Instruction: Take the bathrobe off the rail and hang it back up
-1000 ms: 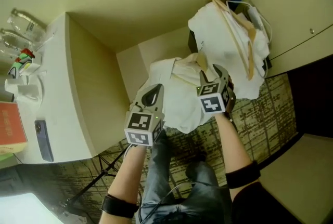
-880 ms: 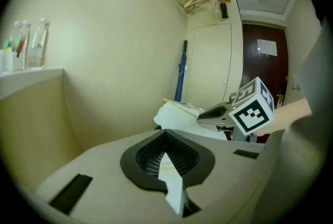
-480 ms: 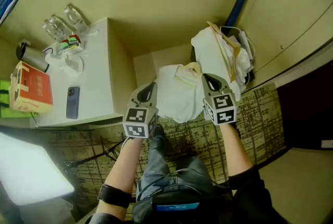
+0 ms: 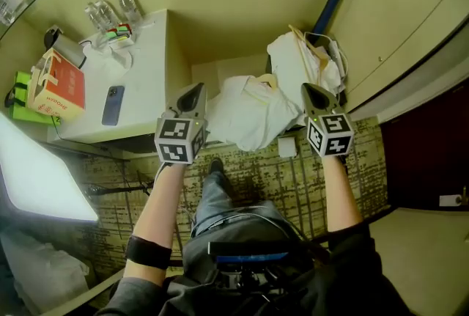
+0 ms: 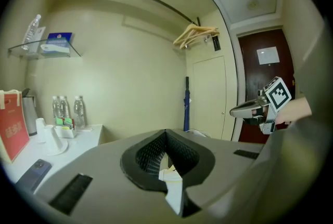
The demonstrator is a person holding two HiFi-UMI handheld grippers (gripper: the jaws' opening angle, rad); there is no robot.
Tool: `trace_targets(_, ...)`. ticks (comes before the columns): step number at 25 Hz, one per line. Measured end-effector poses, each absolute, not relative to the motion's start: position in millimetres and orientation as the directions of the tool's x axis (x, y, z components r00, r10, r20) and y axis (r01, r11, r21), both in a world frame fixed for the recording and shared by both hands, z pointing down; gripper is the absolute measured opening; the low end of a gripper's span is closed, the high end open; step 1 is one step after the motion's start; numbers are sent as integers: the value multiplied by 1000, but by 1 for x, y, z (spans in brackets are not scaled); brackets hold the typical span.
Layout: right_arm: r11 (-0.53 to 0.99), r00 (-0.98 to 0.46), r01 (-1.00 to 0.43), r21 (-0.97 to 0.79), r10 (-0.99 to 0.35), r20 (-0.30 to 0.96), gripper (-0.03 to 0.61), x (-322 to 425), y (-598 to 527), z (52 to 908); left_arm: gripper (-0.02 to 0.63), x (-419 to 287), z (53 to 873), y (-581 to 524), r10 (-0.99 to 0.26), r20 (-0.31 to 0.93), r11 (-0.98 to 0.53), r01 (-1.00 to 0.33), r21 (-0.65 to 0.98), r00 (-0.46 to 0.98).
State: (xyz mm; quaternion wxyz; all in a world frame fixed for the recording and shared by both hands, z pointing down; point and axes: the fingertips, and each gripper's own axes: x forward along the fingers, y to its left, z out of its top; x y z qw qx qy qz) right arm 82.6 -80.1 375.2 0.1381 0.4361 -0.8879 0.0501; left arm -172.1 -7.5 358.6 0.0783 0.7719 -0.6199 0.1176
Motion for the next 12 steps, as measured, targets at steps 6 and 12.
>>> trace_targets(6,609,-577,-792,45,-771,268,21,95,-63,360,1,-177,345,18,-950,254,-179,-984,23,179)
trace_targets(12,600,-570,-799,45,-778,266,21,102,-49,362,1,-179,348,37,-952,254,-159,-986,58,169)
